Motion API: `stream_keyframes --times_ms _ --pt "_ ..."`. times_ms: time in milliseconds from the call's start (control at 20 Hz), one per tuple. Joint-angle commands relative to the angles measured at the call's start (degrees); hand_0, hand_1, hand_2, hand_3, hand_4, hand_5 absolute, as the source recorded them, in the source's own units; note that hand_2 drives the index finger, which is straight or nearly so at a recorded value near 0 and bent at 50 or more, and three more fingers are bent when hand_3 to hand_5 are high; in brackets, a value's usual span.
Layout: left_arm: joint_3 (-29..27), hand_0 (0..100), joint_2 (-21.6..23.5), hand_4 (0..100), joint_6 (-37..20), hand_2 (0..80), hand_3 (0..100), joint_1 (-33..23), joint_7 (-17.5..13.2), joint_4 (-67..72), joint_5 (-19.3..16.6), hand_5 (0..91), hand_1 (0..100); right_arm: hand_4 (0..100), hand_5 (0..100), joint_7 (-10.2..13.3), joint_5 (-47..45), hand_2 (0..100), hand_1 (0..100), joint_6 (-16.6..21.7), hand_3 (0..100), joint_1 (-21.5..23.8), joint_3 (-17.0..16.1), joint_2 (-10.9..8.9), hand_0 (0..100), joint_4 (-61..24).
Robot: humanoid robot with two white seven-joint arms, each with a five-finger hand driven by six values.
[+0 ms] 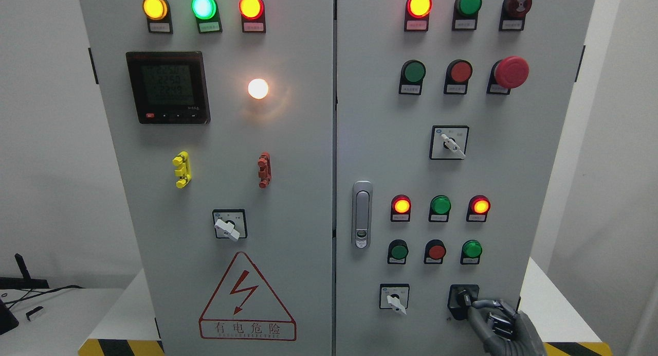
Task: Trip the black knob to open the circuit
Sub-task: 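Twist the black knob with the right hand to its other position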
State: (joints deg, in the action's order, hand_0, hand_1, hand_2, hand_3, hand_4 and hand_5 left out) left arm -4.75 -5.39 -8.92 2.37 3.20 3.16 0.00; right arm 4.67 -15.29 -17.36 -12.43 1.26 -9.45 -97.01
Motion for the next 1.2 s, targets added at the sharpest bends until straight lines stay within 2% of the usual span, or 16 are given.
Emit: stream_keyframes --times_ms 0,1150 --pt "0.0 12 0.03 0 -0.05 0.0 0 0.0 -0.03 0.0 -1.76 0.0 39 98 89 -0.01 0.0 48 80 0.13 100 0.56 1.46 0.14 46 -0.11" --pt "0.0 12 0.03 0 -0.05 0.0 0 0.0 -0.03 0.0 -1.76 0.0 39 98 89 -0.01 0.35 48 80 0.31 100 1.27 2.6 0.66 45 -0.64"
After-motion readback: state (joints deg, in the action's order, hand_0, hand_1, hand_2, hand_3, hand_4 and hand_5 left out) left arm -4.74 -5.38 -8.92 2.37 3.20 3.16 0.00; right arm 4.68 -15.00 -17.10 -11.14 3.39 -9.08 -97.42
